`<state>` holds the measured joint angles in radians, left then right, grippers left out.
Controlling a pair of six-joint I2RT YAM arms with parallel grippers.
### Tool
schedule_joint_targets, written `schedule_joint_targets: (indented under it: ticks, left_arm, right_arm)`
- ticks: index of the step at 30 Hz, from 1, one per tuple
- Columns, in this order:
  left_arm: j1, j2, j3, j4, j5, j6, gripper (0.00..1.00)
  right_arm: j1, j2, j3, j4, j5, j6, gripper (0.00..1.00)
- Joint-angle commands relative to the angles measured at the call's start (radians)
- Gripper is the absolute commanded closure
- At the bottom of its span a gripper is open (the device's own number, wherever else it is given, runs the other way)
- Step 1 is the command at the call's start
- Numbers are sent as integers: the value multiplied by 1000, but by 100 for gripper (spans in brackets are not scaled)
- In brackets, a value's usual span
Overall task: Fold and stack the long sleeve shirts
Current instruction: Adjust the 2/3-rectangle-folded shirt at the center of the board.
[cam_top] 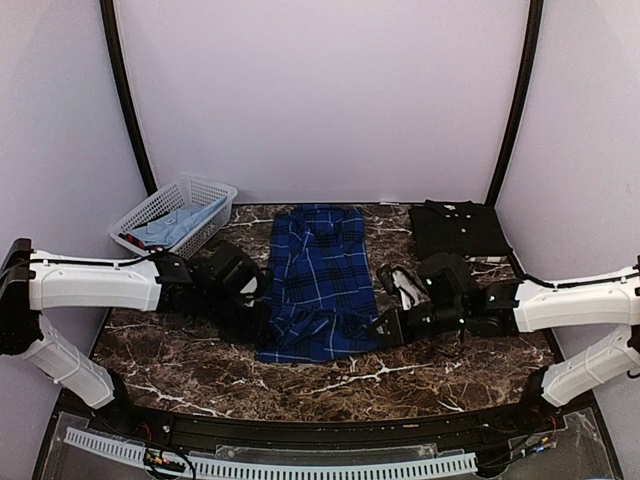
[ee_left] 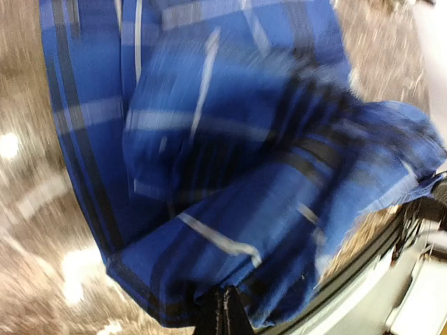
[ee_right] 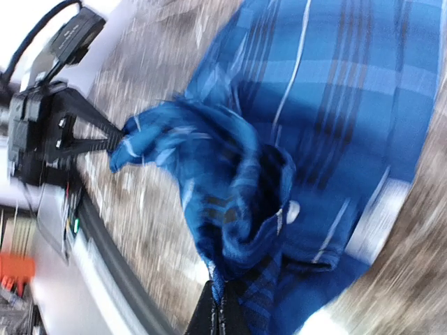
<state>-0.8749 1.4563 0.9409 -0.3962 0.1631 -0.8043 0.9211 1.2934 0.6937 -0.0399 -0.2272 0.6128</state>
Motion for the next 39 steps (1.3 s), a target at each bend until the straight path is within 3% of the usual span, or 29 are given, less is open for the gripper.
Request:
schedule_joint_targets:
  ticks: [1,4,6,8,10,12,16,25,33,39]
  left_arm:
    - [-107,-84,-176,16,45,-167,100]
    - [-173,-131,-267,15,50,-235,100]
    - [-198,-149,-297,15,57,-258,100]
    - [-212,-159,-300,-4,62,-263,92]
    - [-219,-173,-279,-44,52,-258,72]
    - [-222,-199,-248,-81,26,-249,62]
    - [-222,-251,-174,-144,-29,-231,59]
    - [-222,-159,-129,-90,-62,-200,59]
    - [-223,-36,-112,-86,-88,-174,57]
    - [-223,-29,-105,-118,-132,-179,56]
  right_arm:
    - [136,-90,-144,-16,19,118,100]
    - [202,-139,-227,-24,40,168,99]
    - [216,-168,-254,-47,50,188,88]
    - [217,-201,-246,-94,72,186,82]
    - [216,-225,-212,-152,113,176,75]
    - [217,-233,-164,-206,161,164,68]
    - [217,-205,-98,-252,223,145,57]
    - [234,5,4,-241,276,110,56]
    - [235,60,-21,-201,330,156,54]
    - [234,70,-57,-150,330,187,54]
